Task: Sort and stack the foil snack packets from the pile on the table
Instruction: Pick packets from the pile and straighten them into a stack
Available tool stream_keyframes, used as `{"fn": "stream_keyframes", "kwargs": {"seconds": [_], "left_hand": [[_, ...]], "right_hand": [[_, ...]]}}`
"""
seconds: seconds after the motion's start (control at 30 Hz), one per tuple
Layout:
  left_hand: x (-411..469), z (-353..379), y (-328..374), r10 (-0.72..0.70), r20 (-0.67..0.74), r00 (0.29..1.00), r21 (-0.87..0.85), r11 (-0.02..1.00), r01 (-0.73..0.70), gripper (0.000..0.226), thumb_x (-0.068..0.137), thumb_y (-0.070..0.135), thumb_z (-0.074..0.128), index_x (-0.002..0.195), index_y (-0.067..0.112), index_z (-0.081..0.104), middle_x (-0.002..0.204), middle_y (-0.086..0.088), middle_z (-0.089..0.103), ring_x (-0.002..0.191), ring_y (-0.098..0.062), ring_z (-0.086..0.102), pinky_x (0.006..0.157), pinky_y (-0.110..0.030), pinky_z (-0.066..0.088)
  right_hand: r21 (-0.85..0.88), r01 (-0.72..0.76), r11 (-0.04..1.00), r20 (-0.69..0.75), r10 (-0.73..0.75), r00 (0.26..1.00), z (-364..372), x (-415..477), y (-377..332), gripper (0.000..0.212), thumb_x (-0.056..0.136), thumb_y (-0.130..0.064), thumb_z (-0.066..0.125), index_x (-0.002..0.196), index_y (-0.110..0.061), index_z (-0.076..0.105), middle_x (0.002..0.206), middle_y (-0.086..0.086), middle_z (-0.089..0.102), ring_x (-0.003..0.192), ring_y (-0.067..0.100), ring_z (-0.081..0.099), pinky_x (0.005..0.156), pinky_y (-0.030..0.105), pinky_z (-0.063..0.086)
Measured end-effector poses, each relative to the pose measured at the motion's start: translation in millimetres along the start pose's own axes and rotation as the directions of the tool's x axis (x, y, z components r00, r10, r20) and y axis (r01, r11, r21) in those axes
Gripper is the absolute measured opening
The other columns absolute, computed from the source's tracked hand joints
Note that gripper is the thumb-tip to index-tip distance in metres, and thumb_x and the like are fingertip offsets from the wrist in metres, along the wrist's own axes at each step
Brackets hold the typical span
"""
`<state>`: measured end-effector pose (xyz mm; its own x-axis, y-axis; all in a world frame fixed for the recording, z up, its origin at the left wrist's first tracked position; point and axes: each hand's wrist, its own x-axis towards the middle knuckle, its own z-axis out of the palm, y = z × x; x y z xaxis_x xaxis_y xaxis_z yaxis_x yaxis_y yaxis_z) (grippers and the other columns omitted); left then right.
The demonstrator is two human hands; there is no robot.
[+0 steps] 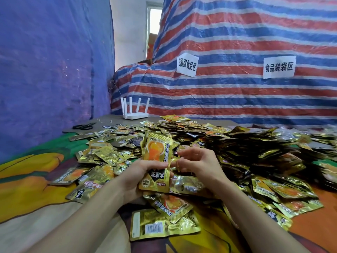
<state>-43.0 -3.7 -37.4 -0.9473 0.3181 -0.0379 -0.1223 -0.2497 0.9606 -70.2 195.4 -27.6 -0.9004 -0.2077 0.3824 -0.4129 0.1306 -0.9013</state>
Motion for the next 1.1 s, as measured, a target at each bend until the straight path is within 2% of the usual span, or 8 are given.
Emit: {"fn": "stream_keyframes", "kwargs": {"seconds": [0.2,0.4,0.5,0.63,0.73,0.83,0.9,1.1], "left_hand": [[-1.7,-5.6,2.1,-0.070,0.028,0.997,0.034,0.997,0.069,0.022,0.067,0.018,0.082,0.087,0.008,0.081,0.089,-0.018,0.074,0.071,-0.030,0.072,0.062,-0.038,0.059],[1.9,-11.6,2.0,-0.022,0.150,0.988,-0.160,0.986,0.046,0.044,0.066,0.013,0.087,0.107,0.004,0.076,0.094,-0.014,0.069,0.079,-0.027,0.069,0.078,-0.042,0.056],[3.2,-13.1,2.9,0.057,0.218,0.974,-0.287,0.958,0.008,0.044,0.066,0.010,0.087,0.108,0.004,0.075,0.092,-0.014,0.067,0.077,-0.027,0.068,0.074,-0.041,0.057],[3.0,-11.7,3.4,0.105,0.259,0.960,-0.348,0.938,-0.008,0.046,0.069,0.005,0.084,0.113,0.004,0.072,0.093,-0.012,0.064,0.077,-0.025,0.067,0.073,-0.040,0.057],[3.4,-10.1,1.7,0.095,0.318,0.943,-0.368,0.929,0.030,0.043,0.074,0.004,0.081,0.115,0.003,0.070,0.093,-0.011,0.064,0.078,-0.024,0.066,0.077,-0.040,0.056],[2.7,-4.8,-2.7,0.003,0.290,0.957,-0.163,0.986,0.046,0.035,0.073,0.014,0.082,0.106,0.006,0.074,0.090,-0.012,0.068,0.077,-0.025,0.068,0.077,-0.041,0.055],[0.8,-0.2,-4.2,-0.048,0.174,0.984,-0.054,0.997,0.058,0.025,0.074,0.015,0.080,0.098,0.006,0.078,0.088,-0.015,0.072,0.073,-0.029,0.071,0.063,-0.038,0.059],[5.0,-0.9,-4.0,0.107,-0.243,0.964,0.007,0.994,-0.108,0.061,0.066,0.006,0.080,0.122,-0.005,0.058,0.106,-0.029,0.071,0.082,-0.041,0.071,0.070,-0.052,0.060]], "right_hand": [[0.031,-0.107,0.994,0.092,0.104,0.990,-1.3,0.4,1.2,0.009,0.082,-0.005,0.080,0.091,-0.004,0.079,0.087,0.017,0.077,0.082,0.035,0.074,0.070,0.028,0.061],[0.368,-0.340,0.865,0.186,0.290,0.939,-7.7,3.7,-4.3,0.013,0.082,0.005,0.072,0.073,-0.002,0.075,0.087,0.016,0.066,0.076,0.021,0.066,0.072,0.029,0.059],[0.502,-0.399,0.767,0.365,0.230,0.902,-9.2,-0.4,-12.0,0.005,0.067,-0.006,0.067,0.064,-0.008,0.065,0.083,0.012,0.064,0.077,0.023,0.063,0.078,0.034,0.054],[0.728,-0.299,0.617,0.341,0.052,0.939,-10.3,-3.5,-16.2,0.005,0.062,-0.012,0.057,0.059,-0.010,0.060,0.065,0.008,0.055,0.072,0.026,0.060,0.091,0.041,0.048],[0.841,-0.267,0.470,0.291,0.023,0.957,-13.5,-3.2,-12.9,0.026,0.071,-0.006,0.054,0.081,-0.006,0.078,0.064,0.002,0.056,0.059,0.019,0.059,0.075,0.036,0.058],[0.747,-0.228,0.625,0.242,0.064,0.968,-9.0,-1.0,-11.1,0.041,0.085,0.000,0.056,0.112,-0.021,0.079,0.095,0.005,0.077,0.056,0.013,0.063,0.056,0.025,0.058],[0.608,-0.157,0.778,0.163,0.071,0.984,-2.3,-1.2,-8.8,0.045,0.090,0.006,0.057,0.117,-0.025,0.074,0.113,0.012,0.075,0.075,0.028,0.075,0.056,0.030,0.061],[0.437,-0.018,0.899,-0.023,0.031,0.999,5.5,-2.7,-6.9,0.064,0.064,-0.006,0.087,0.120,-0.032,0.072,0.122,0.011,0.071,0.099,0.032,0.075,0.068,0.036,0.062]]}}
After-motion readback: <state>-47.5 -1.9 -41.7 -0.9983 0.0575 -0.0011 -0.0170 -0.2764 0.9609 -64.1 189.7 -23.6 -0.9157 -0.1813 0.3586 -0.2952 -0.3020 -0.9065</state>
